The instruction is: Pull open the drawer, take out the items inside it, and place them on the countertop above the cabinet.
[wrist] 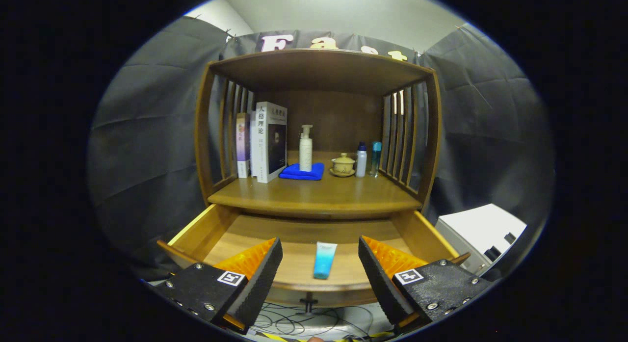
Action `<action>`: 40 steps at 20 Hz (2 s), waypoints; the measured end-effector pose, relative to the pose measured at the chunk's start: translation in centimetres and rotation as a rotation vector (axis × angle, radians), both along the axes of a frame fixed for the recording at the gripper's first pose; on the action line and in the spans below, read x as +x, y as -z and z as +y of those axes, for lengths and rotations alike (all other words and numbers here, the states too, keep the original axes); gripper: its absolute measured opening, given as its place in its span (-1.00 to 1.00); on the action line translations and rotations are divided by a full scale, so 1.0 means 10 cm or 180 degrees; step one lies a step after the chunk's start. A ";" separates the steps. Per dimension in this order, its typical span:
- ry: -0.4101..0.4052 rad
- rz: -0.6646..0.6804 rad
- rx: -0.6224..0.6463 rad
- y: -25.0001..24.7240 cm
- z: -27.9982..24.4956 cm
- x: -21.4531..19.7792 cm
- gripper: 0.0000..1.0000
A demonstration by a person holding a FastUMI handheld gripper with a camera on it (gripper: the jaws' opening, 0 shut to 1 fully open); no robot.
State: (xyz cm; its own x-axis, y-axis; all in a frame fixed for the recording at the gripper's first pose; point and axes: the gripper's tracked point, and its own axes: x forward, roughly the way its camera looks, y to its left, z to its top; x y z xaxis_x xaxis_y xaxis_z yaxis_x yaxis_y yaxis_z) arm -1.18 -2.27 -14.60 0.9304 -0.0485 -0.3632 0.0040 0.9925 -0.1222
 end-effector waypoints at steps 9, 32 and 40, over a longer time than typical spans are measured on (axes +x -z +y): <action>0.0615 0.1096 0.0199 0.54 -0.26 0.59 0.91; 0.0900 0.2675 0.0358 1.96 -0.19 0.66 0.67; 0.0894 0.2631 0.0297 2.01 -0.16 0.64 -0.06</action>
